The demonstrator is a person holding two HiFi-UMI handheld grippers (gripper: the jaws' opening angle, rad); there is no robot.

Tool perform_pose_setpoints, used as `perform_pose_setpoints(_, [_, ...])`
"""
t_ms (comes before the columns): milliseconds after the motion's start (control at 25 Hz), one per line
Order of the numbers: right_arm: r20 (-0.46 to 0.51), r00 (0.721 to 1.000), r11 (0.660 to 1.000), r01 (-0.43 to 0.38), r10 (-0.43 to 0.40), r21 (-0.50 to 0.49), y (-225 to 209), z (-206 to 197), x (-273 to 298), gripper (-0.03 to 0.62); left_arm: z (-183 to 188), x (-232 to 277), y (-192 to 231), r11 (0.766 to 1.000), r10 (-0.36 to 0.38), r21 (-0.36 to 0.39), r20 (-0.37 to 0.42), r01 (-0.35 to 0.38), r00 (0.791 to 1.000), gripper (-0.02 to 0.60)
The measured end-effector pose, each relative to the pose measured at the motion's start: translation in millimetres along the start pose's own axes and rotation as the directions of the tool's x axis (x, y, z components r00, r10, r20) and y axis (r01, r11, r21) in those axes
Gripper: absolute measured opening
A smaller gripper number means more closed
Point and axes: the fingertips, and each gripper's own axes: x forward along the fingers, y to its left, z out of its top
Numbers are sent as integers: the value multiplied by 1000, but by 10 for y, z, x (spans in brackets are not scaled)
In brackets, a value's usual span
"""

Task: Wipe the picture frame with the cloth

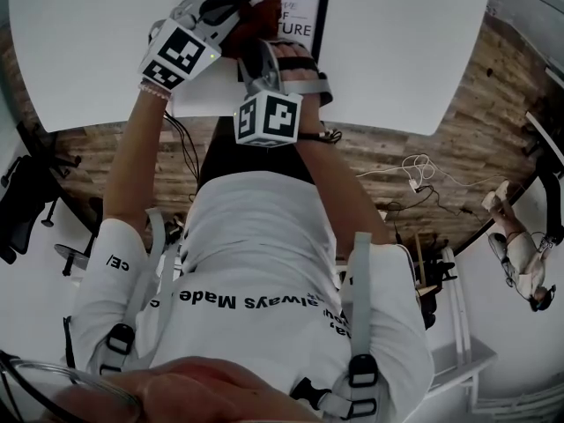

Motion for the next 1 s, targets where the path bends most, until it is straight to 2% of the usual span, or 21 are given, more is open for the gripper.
perform_pose_setpoints(440, [-100,994,999,48,-47,6,-209,-513,-277,15,20,-12,22,1000,2,10,-3,-2,1000,3])
perform_pose_setpoints(640, [-143,985,995,95,-96,-14,-329,-722,-435,15,8,-3,29,999,11,32,-8,-10,1000,3])
perform_pose_setpoints(840, [-170,977,990,135,-126,40,-438,-1000,-581,15,7,-2,38,1000,12,28,-10,-12,1000,3])
perform_pose_setpoints(1000, [-153,981,988,133,-120,82,-429,-1018,-579,15,4,-3,30,1000,12,27,-11,-12,1000,3])
